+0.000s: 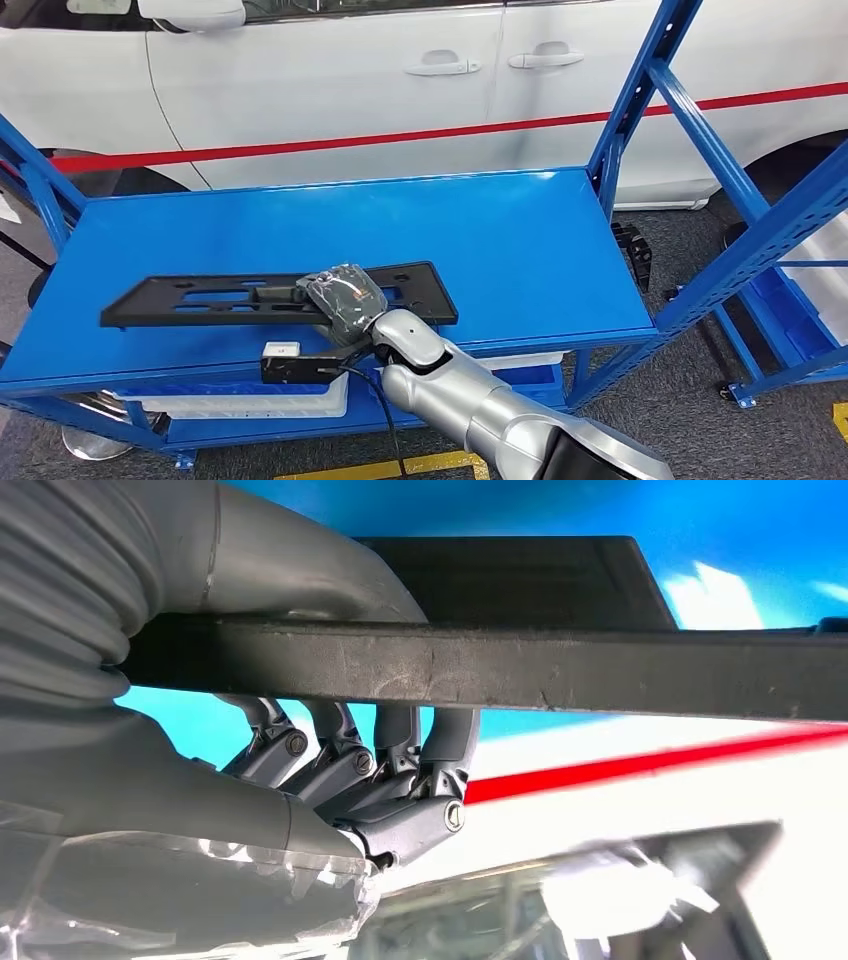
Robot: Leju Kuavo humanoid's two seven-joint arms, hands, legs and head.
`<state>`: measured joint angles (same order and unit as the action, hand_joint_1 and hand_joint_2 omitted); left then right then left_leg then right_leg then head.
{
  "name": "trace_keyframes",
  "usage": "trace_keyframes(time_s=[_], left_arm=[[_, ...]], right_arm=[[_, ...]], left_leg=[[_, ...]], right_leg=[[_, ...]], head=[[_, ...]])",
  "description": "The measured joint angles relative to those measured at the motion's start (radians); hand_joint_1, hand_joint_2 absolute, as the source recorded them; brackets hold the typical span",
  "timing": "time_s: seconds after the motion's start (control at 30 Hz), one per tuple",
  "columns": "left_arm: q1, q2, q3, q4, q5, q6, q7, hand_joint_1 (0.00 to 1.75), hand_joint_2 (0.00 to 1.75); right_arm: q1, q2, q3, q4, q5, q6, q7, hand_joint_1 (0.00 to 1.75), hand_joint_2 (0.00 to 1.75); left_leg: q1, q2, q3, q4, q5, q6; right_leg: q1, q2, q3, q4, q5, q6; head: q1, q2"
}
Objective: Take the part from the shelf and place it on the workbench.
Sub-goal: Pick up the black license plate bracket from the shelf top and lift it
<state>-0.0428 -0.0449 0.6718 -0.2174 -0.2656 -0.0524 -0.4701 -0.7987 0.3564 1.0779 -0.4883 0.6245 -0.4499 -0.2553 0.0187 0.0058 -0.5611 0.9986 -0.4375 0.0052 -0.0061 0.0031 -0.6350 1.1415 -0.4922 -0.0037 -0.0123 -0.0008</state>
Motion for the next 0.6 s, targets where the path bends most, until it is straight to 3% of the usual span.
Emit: trace_keyframes(time_s=[0.07, 0.17, 0.23, 0.33, 0.37, 0.4, 0.43, 0.53, 0.6], left_arm=[[-0.002, -0.001, 0.002, 0.000, -0.001, -0.006, 0.000, 0.00, 0.00], [-0.005, 0.000, 0.011, 0.000, -0.001, -0.014, -0.009, 0.00, 0.00], [-0.003, 0.000, 0.019, 0.000, -0.001, -0.021, -0.021, 0.00, 0.00], [0.000, 0.000, 0.031, 0.000, 0.000, -0.033, -0.037, 0.00, 0.00], [0.002, 0.000, 0.035, 0.000, 0.000, -0.037, -0.042, 0.00, 0.00], [0.004, 0.000, 0.038, 0.000, 0.000, -0.040, -0.045, 0.00, 0.00], [0.006, 0.000, 0.042, 0.000, 0.000, -0.043, -0.048, 0.00, 0.00], [0.008, 0.000, 0.051, 0.000, 0.001, -0.048, -0.058, 0.00, 0.00], [0.007, 0.000, 0.059, 0.000, 0.004, -0.054, -0.068, 0.00, 0.00]], right_arm=[[-0.003, 0.000, -0.065, -0.037, -0.127, 0.046, -0.120, 1.73, 1.75], [0.013, -0.006, -0.196, -0.140, -0.318, 0.202, -0.249, 1.73, 1.75], [0.044, -0.016, -0.290, -0.238, -0.429, 0.329, -0.281, 1.73, 1.75], [0.115, -0.043, -0.401, -0.389, -0.553, 0.470, -0.299, 1.73, 1.75], [0.140, -0.056, -0.428, -0.439, -0.587, 0.503, -0.303, 1.73, 1.75], [0.163, -0.068, -0.450, -0.484, -0.617, 0.531, -0.307, 1.73, 1.75], [0.181, -0.080, -0.472, -0.530, -0.650, 0.558, -0.312, 1.73, 1.75], [0.222, -0.112, -0.528, -0.661, -0.752, 0.636, -0.322, 1.73, 1.75], [0.262, -0.144, -0.555, -0.768, -0.819, 0.701, -0.324, 1.73, 1.75]], left_leg=[[-0.004, 0.000, 0.000, 0.003, -0.002, -0.011], [-0.003, 0.000, 0.001, 0.002, -0.002, -0.029], [-0.001, 0.000, -0.012, 0.028, -0.025, -0.038], [0.002, 0.000, -0.092, 0.203, -0.118, -0.047], [0.003, 0.000, -0.119, 0.260, -0.138, -0.049], [0.003, 0.000, -0.131, 0.286, -0.139, -0.049], [0.002, 0.000, -0.126, 0.275, -0.120, -0.048], [-0.001, 0.000, -0.046, 0.097, -0.022, -0.033], [-0.007, 0.000, -0.014, 0.023, -0.006, -0.022]], right_leg=[[0.003, 0.000, 0.050, -0.099, 0.030, -0.009], [0.006, 0.001, 0.057, -0.119, 0.035, -0.023], [0.002, -0.002, 0.057, -0.124, 0.041, -0.034], [0.003, -0.007, 0.049, -0.126, 0.046, -0.042], [0.005, -0.008, 0.046, -0.125, 0.046, -0.043], [0.006, -0.008, 0.045, -0.124, 0.046, -0.043], [0.007, -0.007, 0.044, -0.123, 0.045, -0.043], [0.011, -0.003, 0.044, -0.119, 0.042, -0.039], [0.013, -0.004, 0.039, -0.117, 0.041, -0.031]], head=[[-0.001, 0.000], [-0.001, 0.000], [-0.003, 0.000], [-0.009, 0.000], [-0.009, 0.000], [-0.009, 0.000], [-0.009, 0.000], [-0.009, 0.000], [-0.008, 0.000]])
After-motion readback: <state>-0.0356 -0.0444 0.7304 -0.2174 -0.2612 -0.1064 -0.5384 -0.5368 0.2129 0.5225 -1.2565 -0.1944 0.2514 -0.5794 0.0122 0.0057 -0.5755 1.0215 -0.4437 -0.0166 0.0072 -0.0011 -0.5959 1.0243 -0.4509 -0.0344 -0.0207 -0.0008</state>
